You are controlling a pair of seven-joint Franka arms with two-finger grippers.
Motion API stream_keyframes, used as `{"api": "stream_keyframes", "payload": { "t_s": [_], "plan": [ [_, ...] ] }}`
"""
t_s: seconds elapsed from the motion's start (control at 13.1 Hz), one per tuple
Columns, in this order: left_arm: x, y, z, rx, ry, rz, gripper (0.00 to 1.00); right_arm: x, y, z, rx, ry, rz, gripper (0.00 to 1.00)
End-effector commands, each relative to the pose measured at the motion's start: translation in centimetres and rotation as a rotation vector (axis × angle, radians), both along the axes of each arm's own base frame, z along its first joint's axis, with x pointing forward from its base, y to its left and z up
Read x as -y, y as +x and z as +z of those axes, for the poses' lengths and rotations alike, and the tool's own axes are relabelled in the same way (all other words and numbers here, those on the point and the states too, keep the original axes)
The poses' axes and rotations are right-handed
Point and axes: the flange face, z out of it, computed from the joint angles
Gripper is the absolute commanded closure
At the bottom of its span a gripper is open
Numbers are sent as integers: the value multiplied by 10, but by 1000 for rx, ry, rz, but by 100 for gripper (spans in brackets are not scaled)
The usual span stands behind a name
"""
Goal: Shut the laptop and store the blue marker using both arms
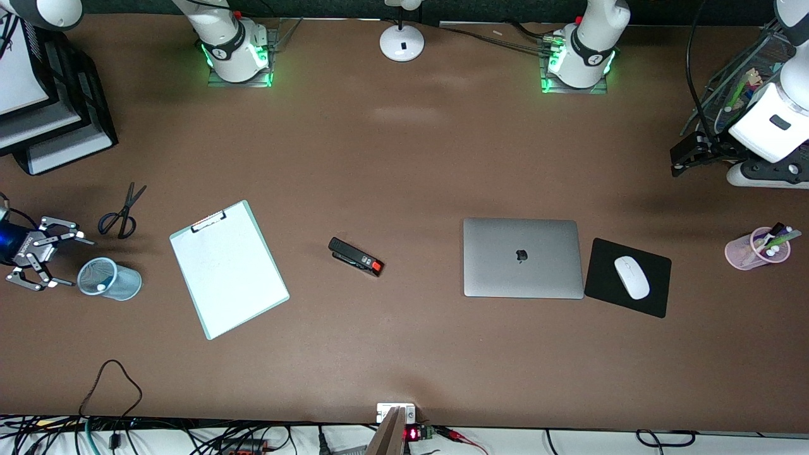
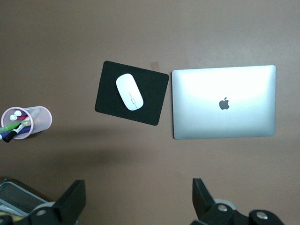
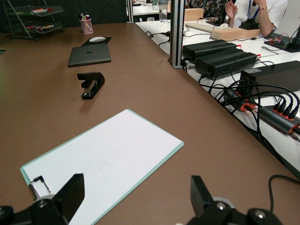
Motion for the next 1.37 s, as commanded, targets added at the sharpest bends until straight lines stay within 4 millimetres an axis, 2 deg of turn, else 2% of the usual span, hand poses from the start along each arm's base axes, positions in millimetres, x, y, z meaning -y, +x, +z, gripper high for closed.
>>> {"api": "stream_keyframes", "payload": {
  "t_s": [0.0,0.23,0.38,0.46,0.69,0.84,1.29],
  "plan": [
    [4,0,5,0,2,2,0,-15,5,33,-87,-56,-6,0],
    [8,6,-1,-1,-4,2,0,-37,8,75,-218,-137,-55,0],
    [16,5,-5,-15,-2,-22,0,-59,4,111,-337,-211,-108,0],
    [24,4,-7,-22,-1,-39,0,-72,3,126,-372,-241,-134,0],
    [29,6,-7,-14,-1,-50,0,-114,-9,164,-522,-344,-243,0],
    [30,5,-5,-11,-3,-50,0,-153,-13,196,-622,-440,-340,0],
    [25,5,-4,-15,-3,-42,0,-246,-28,243,-858,-655,-650,0]
  ]
}}
